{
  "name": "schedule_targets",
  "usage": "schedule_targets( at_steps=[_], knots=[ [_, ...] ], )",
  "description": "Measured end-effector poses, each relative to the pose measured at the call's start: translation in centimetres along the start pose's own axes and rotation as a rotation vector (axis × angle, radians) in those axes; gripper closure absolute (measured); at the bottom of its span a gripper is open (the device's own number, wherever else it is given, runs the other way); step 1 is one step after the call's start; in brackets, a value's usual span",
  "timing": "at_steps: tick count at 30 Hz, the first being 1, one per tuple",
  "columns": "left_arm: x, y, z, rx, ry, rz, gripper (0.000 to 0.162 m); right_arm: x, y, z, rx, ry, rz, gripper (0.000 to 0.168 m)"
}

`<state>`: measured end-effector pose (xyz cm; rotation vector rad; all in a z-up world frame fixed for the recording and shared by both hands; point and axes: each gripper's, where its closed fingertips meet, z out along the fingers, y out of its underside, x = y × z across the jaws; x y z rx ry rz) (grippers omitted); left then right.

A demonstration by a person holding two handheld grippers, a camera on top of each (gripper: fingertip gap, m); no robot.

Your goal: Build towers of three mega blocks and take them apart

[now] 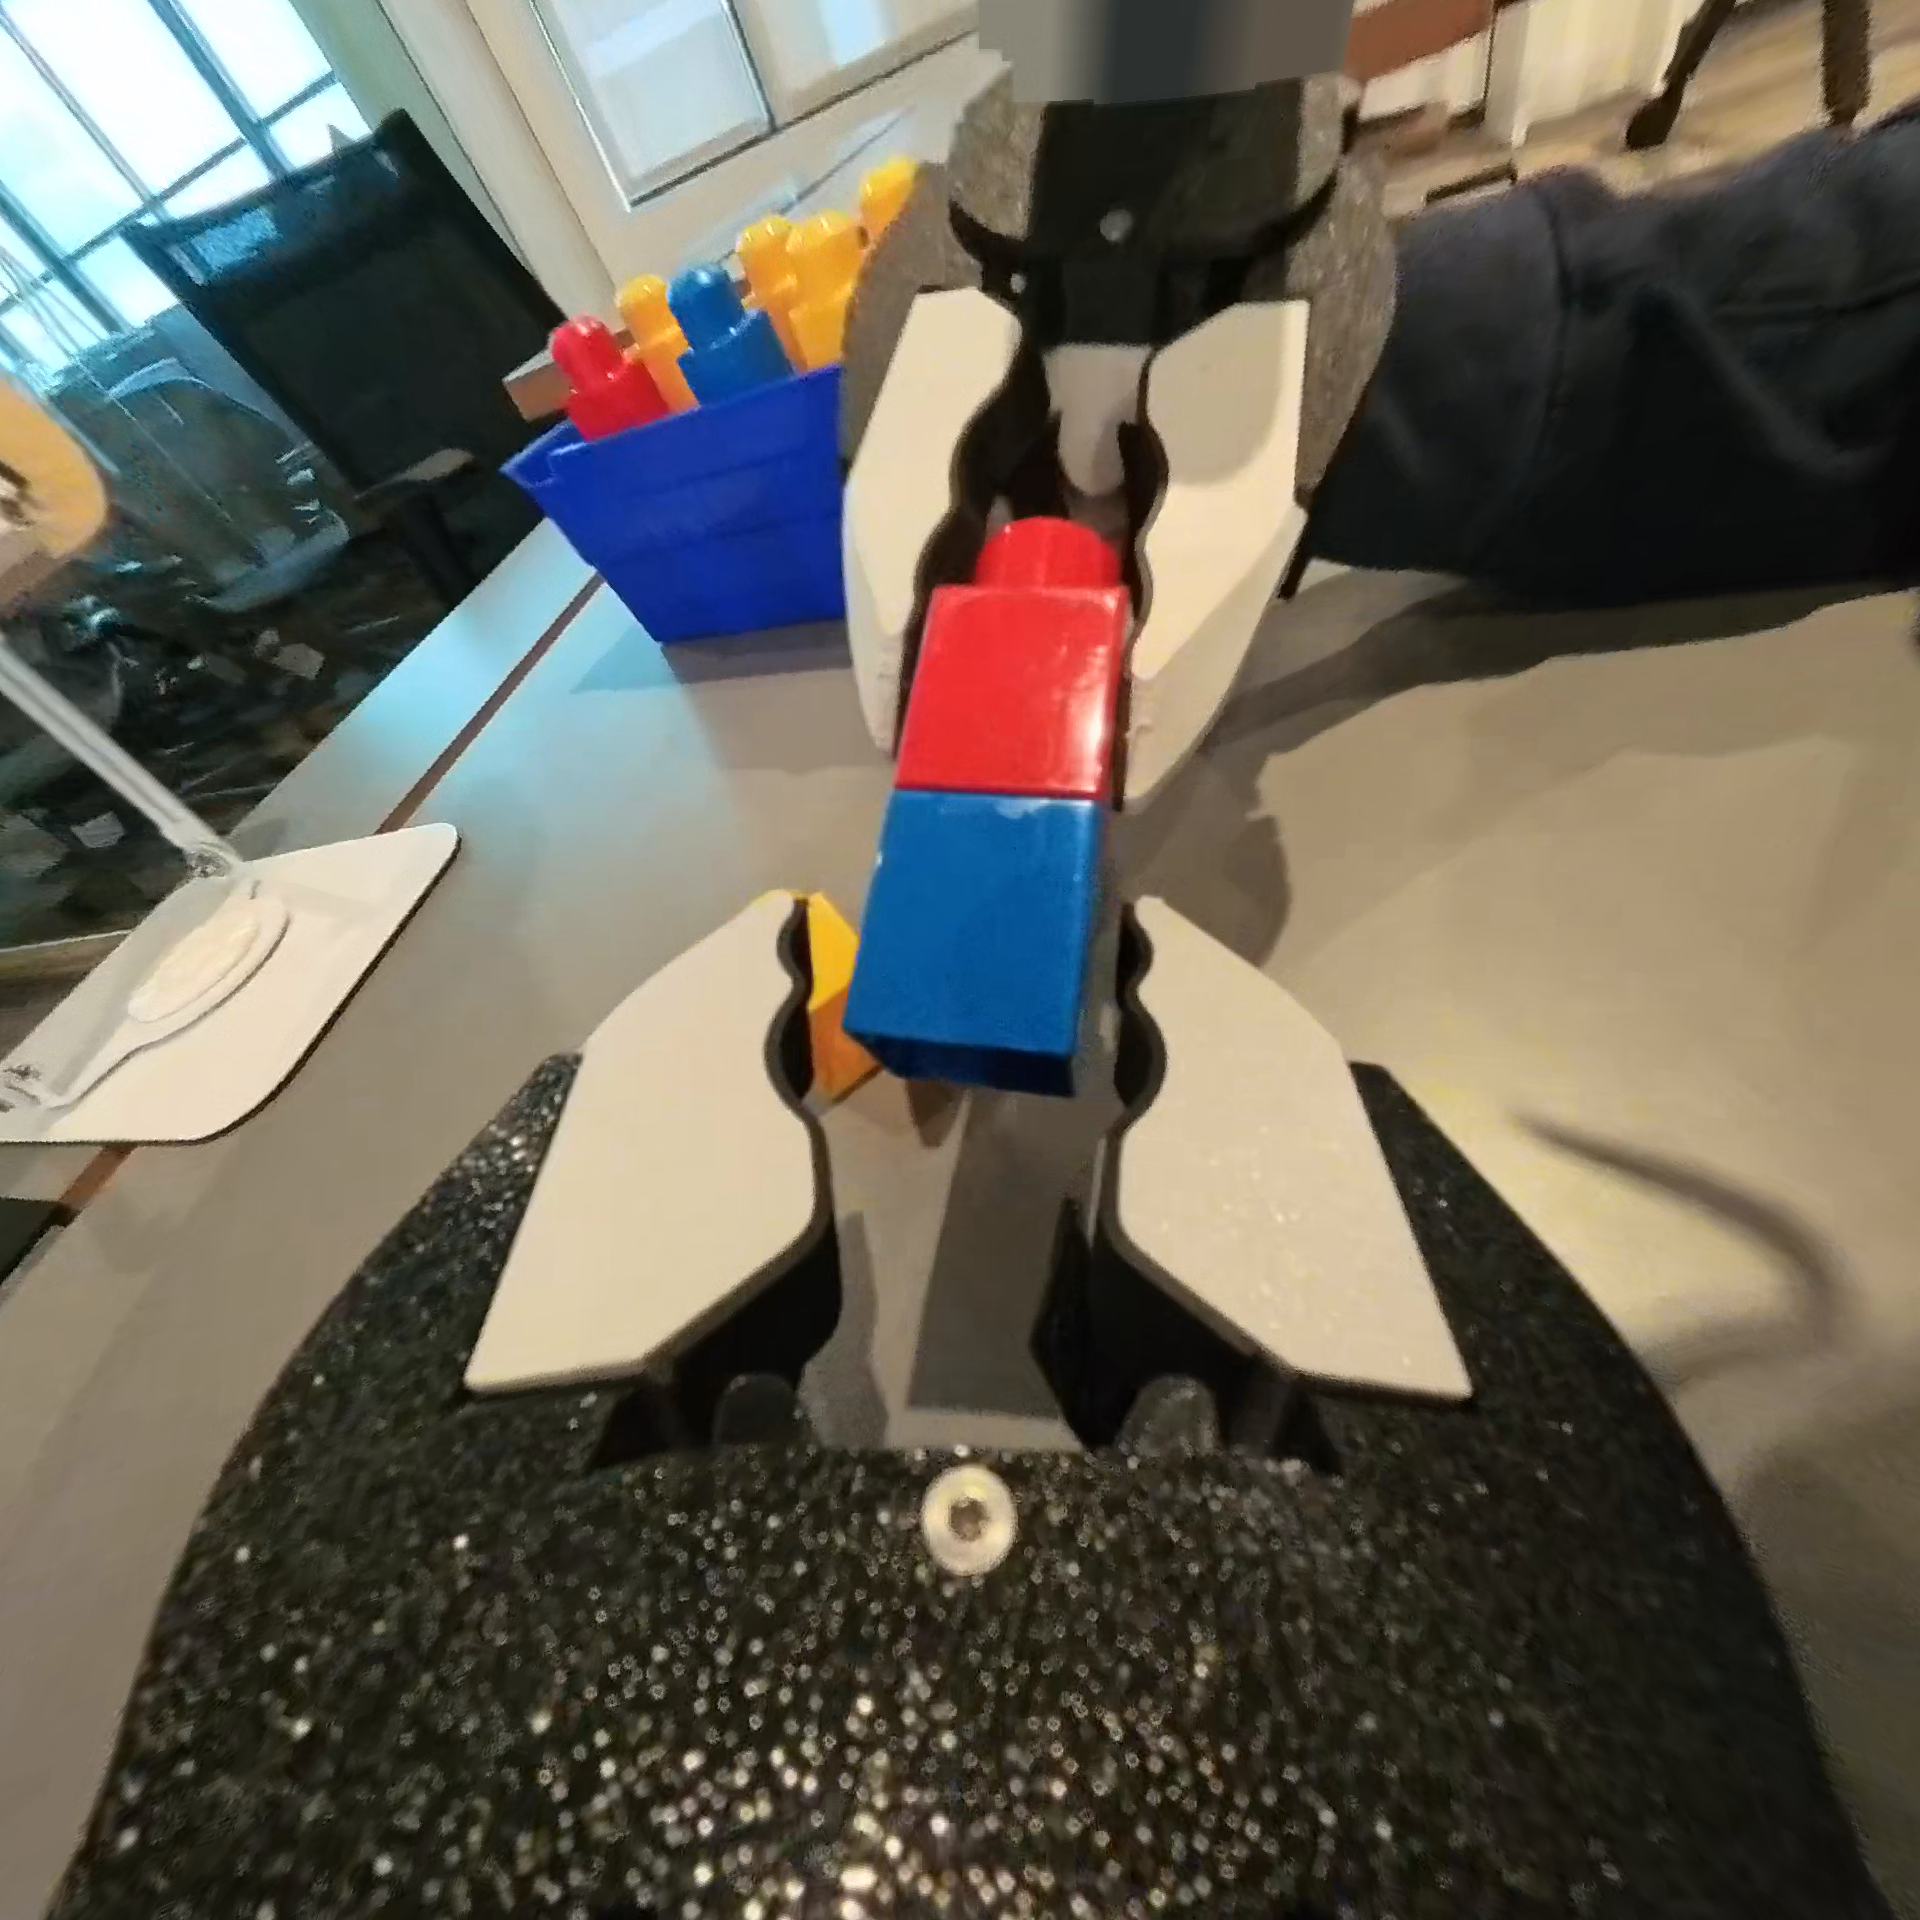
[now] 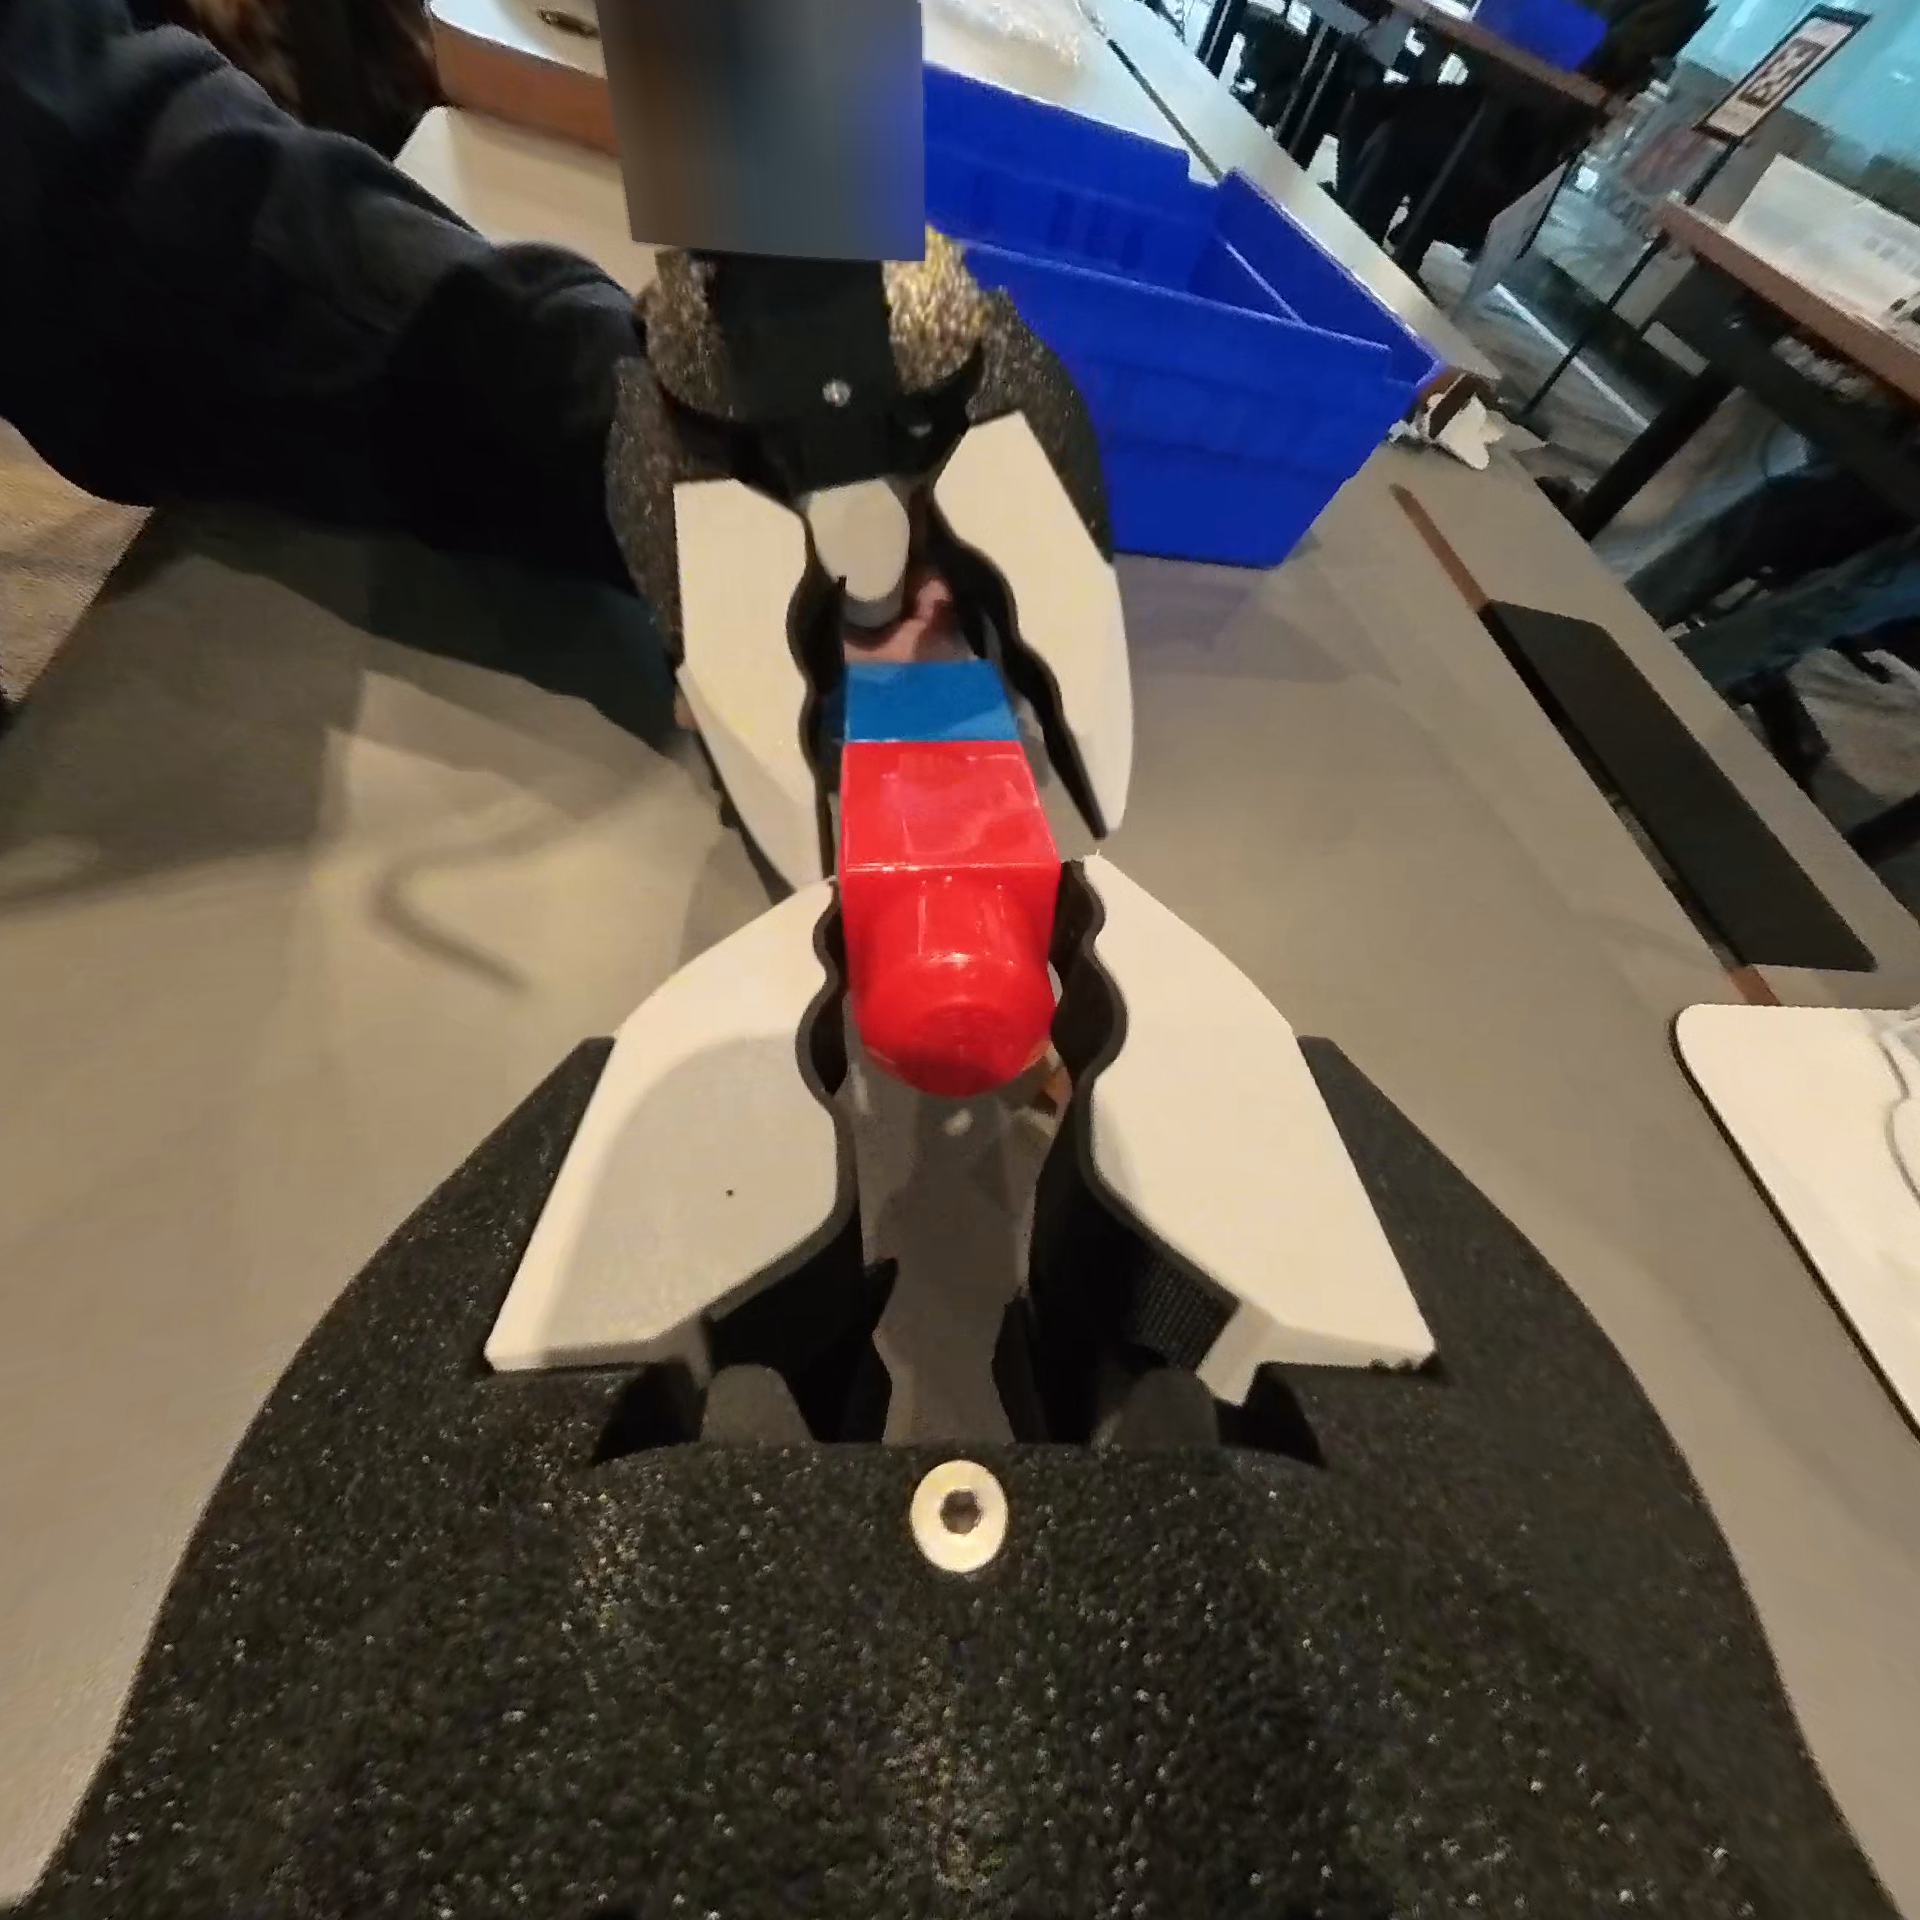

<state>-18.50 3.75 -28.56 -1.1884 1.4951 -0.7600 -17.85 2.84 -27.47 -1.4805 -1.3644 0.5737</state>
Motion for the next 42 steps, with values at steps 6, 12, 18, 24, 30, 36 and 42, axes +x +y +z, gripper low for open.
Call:
schedule_targets(
  at_steps=[6, 12, 18, 24, 30, 36, 42],
  knots=[
    [0.3, -0.9, 0.3, 0.074, -0.014, -0.007, 0.114, -0.3, 0.4, 0.4, -0.025, -0.014, -0.002, 0.131],
    [0.2, -0.2, -0.2, 0.01, 0.026, 0.002, 0.125, 0.3, 0.6, 0.4, -0.018, 0.028, 0.001, 0.128],
    [-2.9, 0.7, -2.9, 0.019, -0.025, -0.095, 0.125, 3.2, 3.8, -0.7, -0.058, 0.081, 0.18, 0.102],
    [-3.6, 1.3, -3.1, 0.004, -0.07, -0.099, 0.126, 5.1, 7.4, 1.8, -0.239, 0.05, 0.178, 0.086],
    [-4.2, 1.4, -3.2, 0.004, -0.105, -0.109, 0.126, 3.0, 8.5, 1.5, -0.34, -0.088, 0.227, 0.101],
    [-4.0, 1.6, -3.0, -0.001, -0.089, -0.114, 0.126, 3.3, 7.2, 1.7, -0.239, -0.033, 0.187, 0.093],
    [-3.5, 1.4, -2.9, 0.013, -0.055, -0.107, 0.126, 2.6, 7.2, 4.2, -0.263, -0.034, 0.058, 0.117]
  ],
)
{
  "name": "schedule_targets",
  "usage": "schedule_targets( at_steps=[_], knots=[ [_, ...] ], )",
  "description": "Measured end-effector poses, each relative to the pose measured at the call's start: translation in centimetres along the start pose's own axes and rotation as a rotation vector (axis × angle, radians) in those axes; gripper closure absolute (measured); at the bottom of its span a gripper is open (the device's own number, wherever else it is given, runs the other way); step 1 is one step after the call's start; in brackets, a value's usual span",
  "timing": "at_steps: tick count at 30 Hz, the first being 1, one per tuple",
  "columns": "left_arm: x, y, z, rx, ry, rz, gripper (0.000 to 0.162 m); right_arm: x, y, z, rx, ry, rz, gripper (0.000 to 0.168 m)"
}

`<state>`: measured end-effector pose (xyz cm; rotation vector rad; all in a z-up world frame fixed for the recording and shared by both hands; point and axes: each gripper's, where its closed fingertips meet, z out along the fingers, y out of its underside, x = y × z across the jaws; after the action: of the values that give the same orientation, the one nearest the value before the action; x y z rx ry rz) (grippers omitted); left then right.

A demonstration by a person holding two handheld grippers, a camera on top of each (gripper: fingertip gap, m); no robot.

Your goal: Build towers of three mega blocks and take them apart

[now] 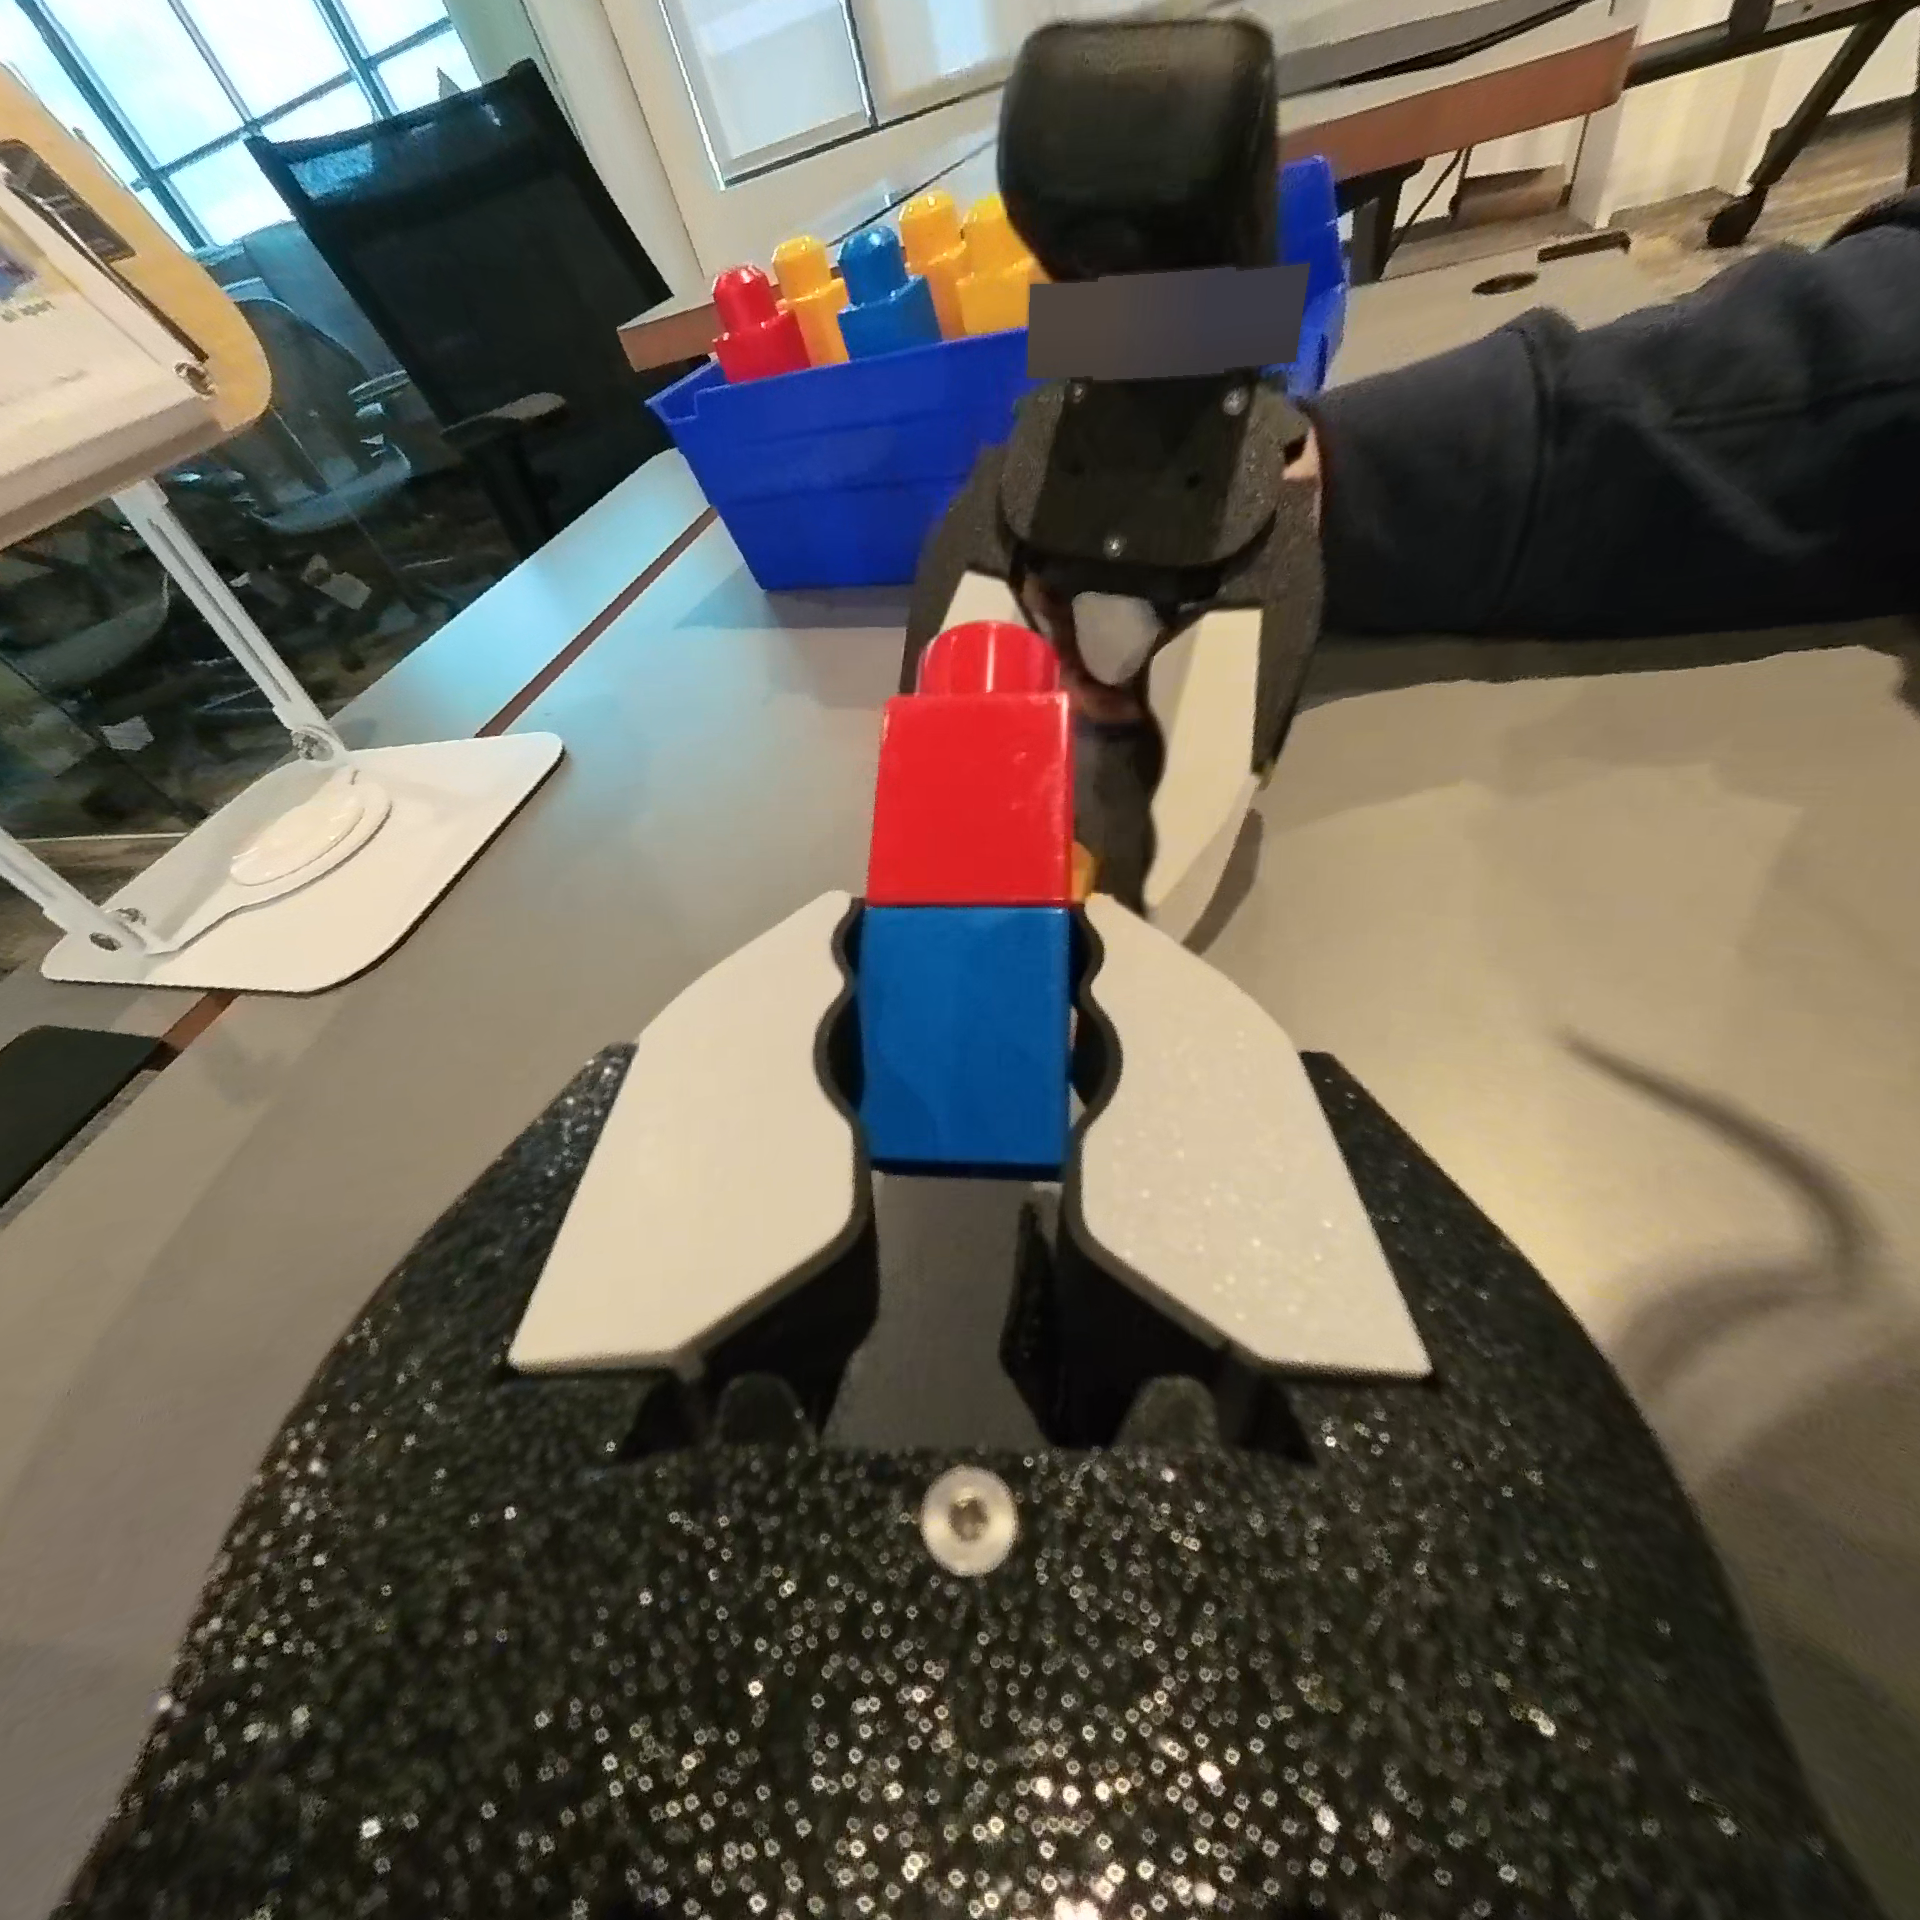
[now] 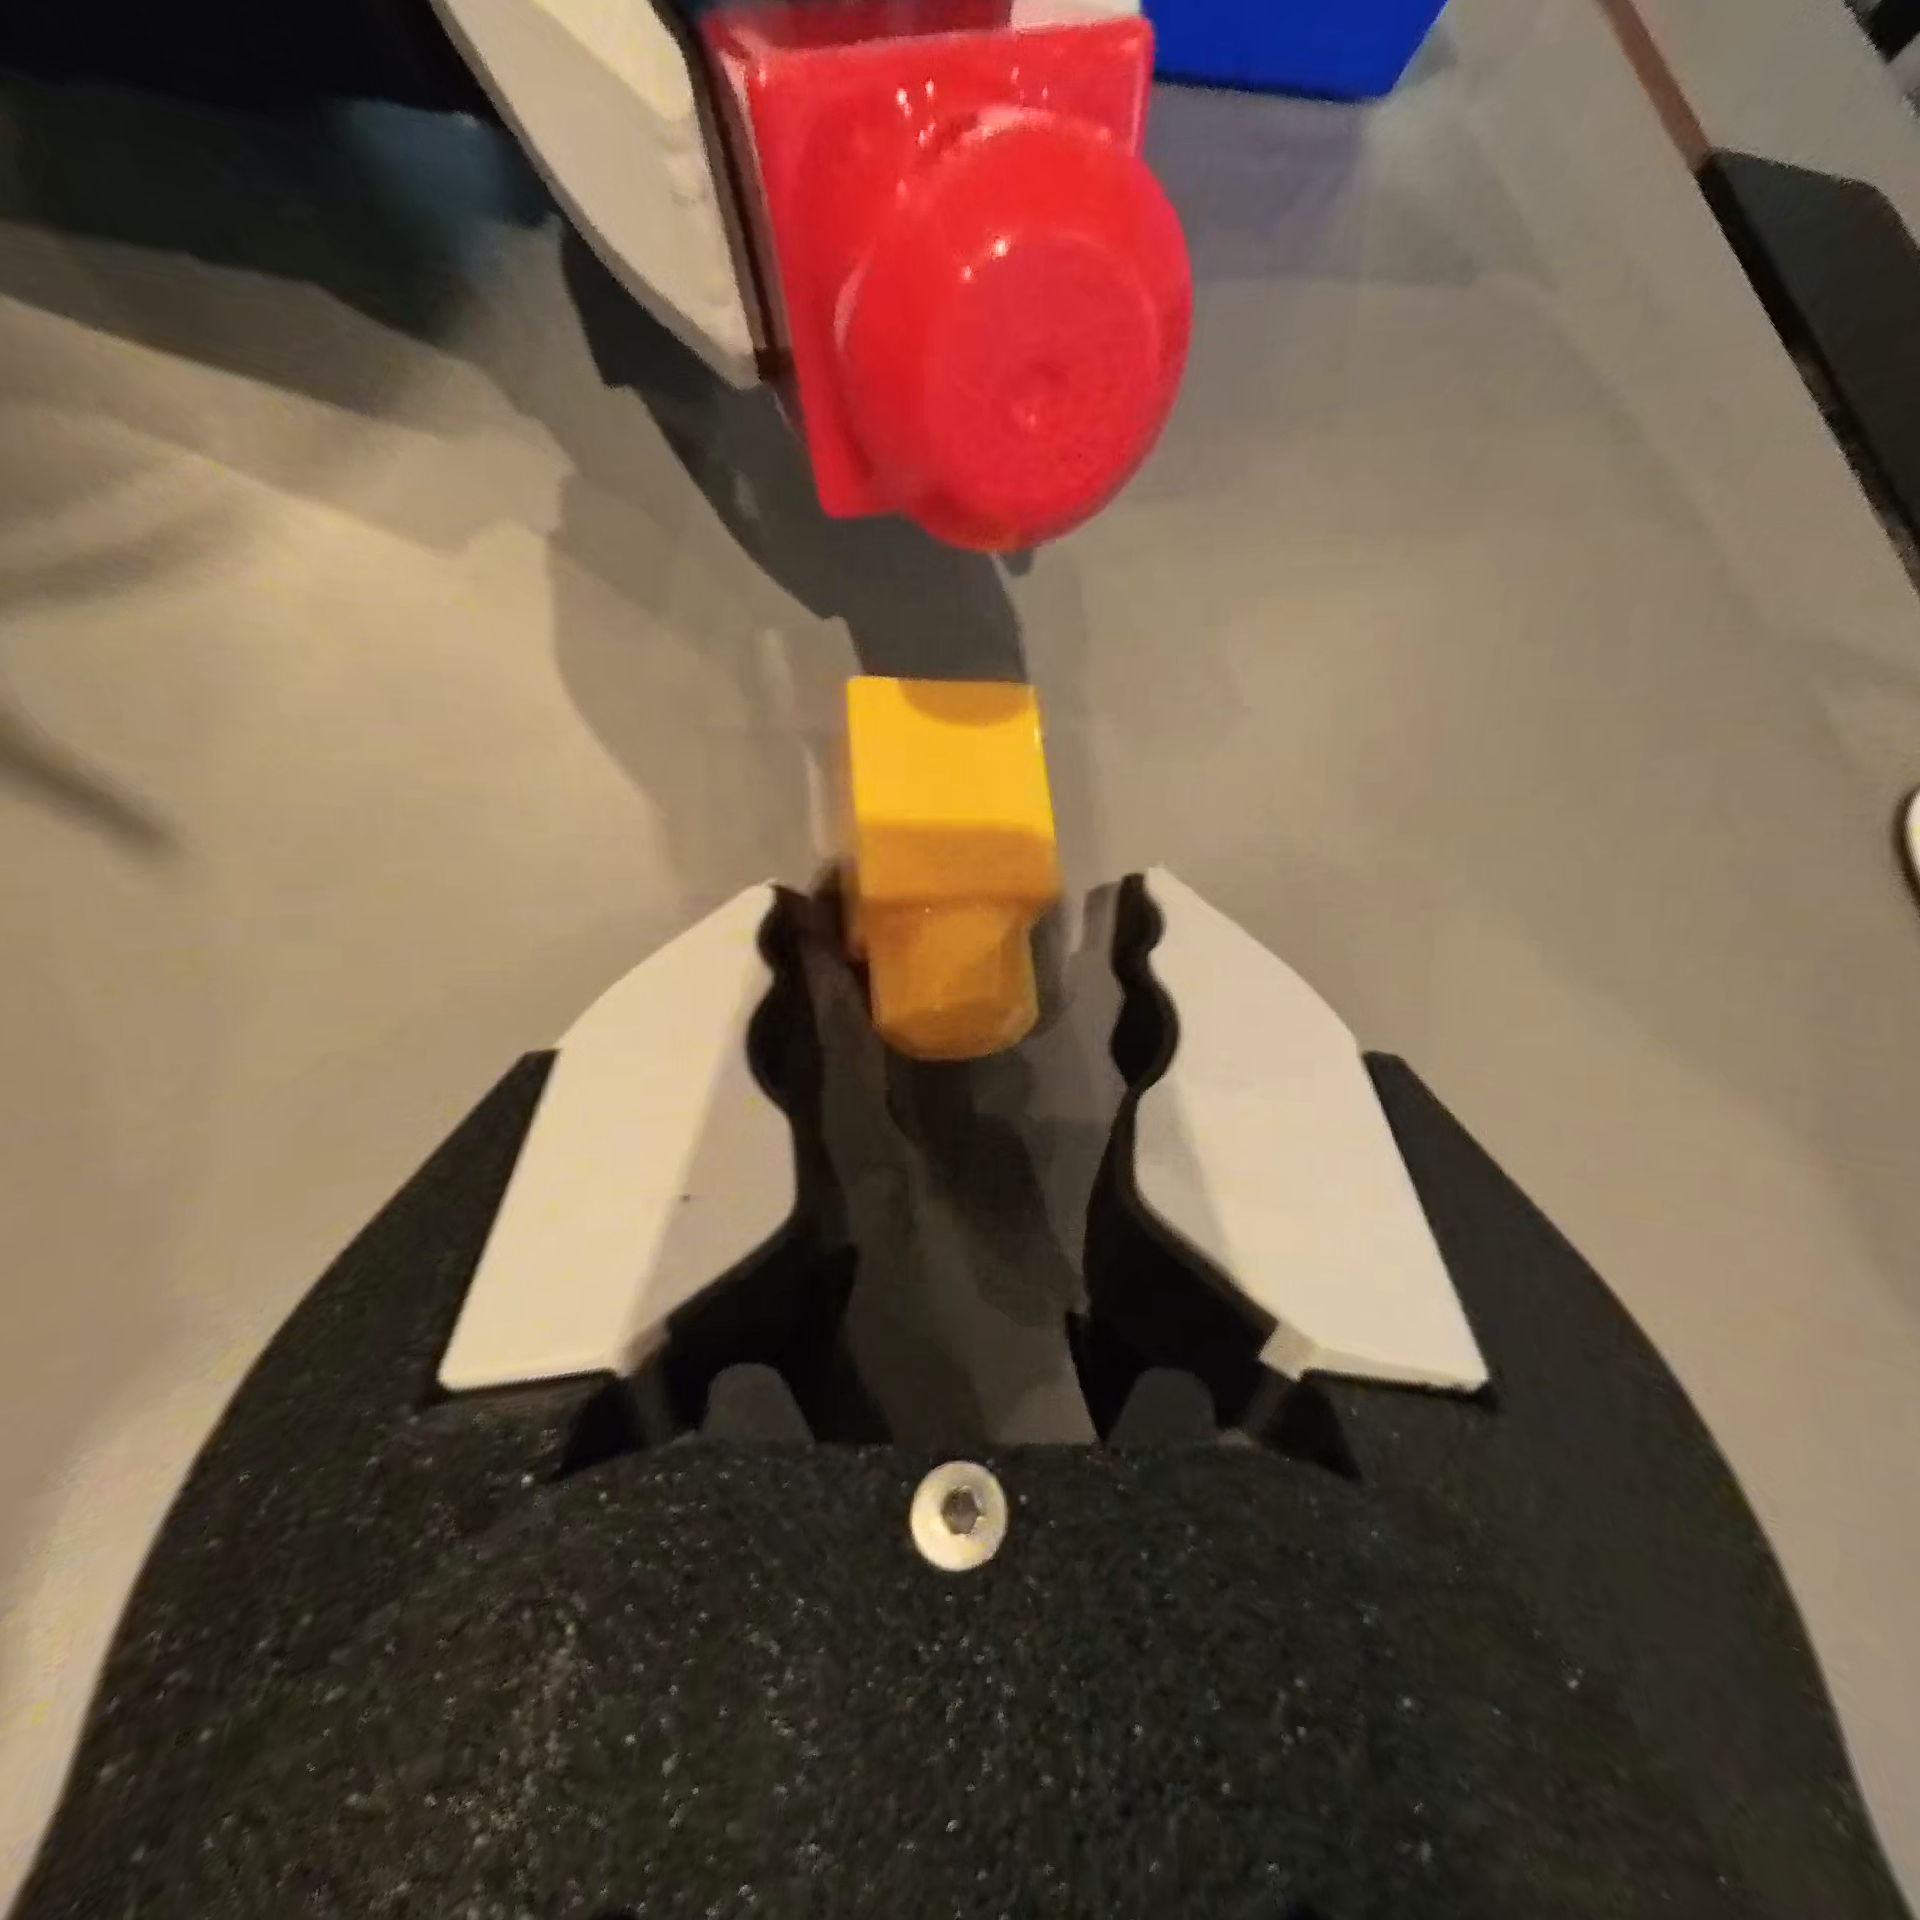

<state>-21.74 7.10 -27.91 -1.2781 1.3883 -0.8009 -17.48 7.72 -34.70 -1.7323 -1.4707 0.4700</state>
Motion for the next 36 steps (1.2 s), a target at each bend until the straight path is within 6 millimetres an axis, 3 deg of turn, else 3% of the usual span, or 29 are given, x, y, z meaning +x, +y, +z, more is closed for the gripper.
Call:
schedule_targets(
  at_steps=[2, 4, 9, 12, 21, 36],
  knots=[
    [0.0, -0.1, 0.0, 0.002, 0.001, 0.003, 0.126, 0.3, -0.2, 0.1, 0.009, 0.027, -0.016, 0.131],
    [-0.1, -0.1, -0.1, -0.002, -0.003, 0.008, 0.126, 0.6, -0.2, -0.6, 0.004, 0.054, -0.028, 0.133],
    [0.0, 0.9, 0.0, -0.103, -0.017, 0.082, 0.126, 2.5, -1.4, -5.6, 0.081, 0.206, -0.035, 0.133],
    [0.4, 1.4, 0.2, -0.144, -0.01, 0.117, 0.126, 1.5, -2.1, -7.0, 0.124, 0.165, -0.058, 0.134],
    [1.4, 2.1, 0.7, -0.182, 0.039, 0.165, 0.126, -0.5, -2.0, -5.4, 0.037, 0.092, -0.129, 0.133],
    [1.8, 2.5, 1.2, -0.207, 0.054, 0.137, 0.126, -0.6, -2.1, -4.5, -0.001, 0.136, -0.214, 0.133]
  ],
)
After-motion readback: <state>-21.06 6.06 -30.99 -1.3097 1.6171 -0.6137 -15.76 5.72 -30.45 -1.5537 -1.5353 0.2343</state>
